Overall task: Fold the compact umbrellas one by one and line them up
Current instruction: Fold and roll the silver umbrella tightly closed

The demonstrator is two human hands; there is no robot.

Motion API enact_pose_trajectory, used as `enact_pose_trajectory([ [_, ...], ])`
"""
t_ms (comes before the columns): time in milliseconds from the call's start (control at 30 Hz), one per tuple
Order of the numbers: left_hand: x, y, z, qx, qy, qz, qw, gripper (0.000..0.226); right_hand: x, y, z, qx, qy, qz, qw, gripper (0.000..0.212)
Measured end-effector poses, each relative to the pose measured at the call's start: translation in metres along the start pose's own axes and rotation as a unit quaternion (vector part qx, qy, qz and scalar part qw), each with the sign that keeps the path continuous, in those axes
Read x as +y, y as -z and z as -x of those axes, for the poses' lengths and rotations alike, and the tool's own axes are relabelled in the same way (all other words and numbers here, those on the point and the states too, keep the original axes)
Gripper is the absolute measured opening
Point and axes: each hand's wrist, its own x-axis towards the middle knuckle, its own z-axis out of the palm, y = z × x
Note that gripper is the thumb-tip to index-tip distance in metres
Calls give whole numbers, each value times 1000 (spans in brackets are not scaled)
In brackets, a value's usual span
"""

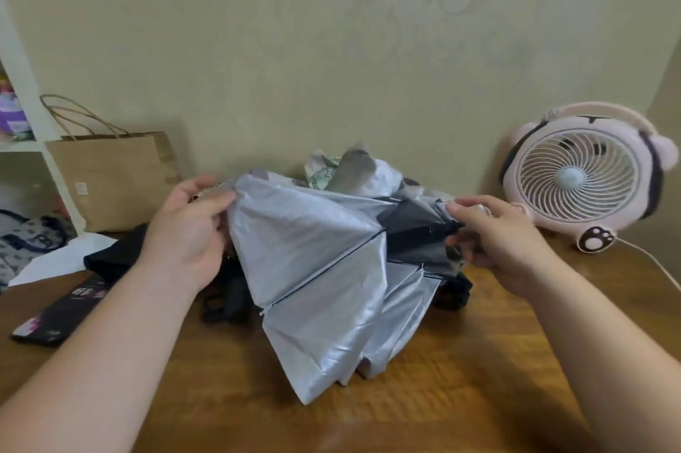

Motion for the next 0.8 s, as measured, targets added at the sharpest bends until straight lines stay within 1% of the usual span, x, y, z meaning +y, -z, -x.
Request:
enact_pose_trajectory([
  [67, -9, 6, -2, 41, -4, -34, 999, 34, 14, -5, 7, 29, 45, -17, 998, 27],
  [133, -13, 6, -3, 43, -25, -64, 997, 43, 29, -9, 13, 41, 81, -36, 995, 24],
  [167, -13, 5, -4, 38, -46, -95, 994, 51, 34, -10, 15, 37, 94, -36, 994, 24],
  [200, -13, 4, -5, 36, -78, -149, 985, 61, 38, -10, 16, 34, 108, -25, 993, 23],
  [233, -10, 2, -5, 33, -118, -222, 967, 69, 39, -10, 14, 40, 131, 8, 991, 21],
  [267, -7, -1, -2, 23, -164, -292, 942, 76, 35, -10, 12, 56, 164, 68, 983, 18],
  [300, -2, -6, 4, -2, -210, -336, 918, 78, 27, -10, 9, 71, 200, 137, 968, 18],
  [367, 7, -23, 23, -73, -295, -358, 883, 72, -3, -16, 3, 81, 244, 257, 931, 28],
  [433, 13, -39, 41, -125, -378, -379, 835, 65, -42, -27, -2, 65, 259, 327, 906, 38],
  [467, 15, -43, 46, -140, -404, -378, 821, 63, -63, -33, -4, 57, 255, 359, 896, 42],
  [500, 19, -47, 51, -142, -407, -361, 827, 59, -83, -41, -9, 47, 240, 396, 885, 42],
  [567, 24, -48, 55, -132, -378, -300, 866, 46, -115, -55, -17, 5, 184, 488, 853, 35],
  [600, 26, -47, 57, -124, -369, -286, 876, 36, -126, -62, -18, -24, 151, 524, 838, 34],
  [633, 27, -49, 61, -120, -350, -302, 878, 28, -132, -69, -19, -54, 117, 547, 827, 36],
  [667, 27, -51, 64, -132, -313, -344, 875, 33, -134, -74, -18, -81, 87, 564, 817, 38],
  [700, 26, -56, 68, -162, -255, -401, 865, 53, -134, -79, -17, -98, 71, 582, 804, 42],
  [733, 22, -62, 71, -201, -191, -453, 847, 77, -133, -83, -17, -108, 67, 606, 786, 45],
  [767, 16, -67, 73, -244, -136, -498, 821, 99, -131, -86, -15, -114, 66, 626, 769, 47],
  [800, 10, -72, 74, -282, -99, -534, 791, 114, -129, -87, -12, -120, 73, 639, 756, 48],
])
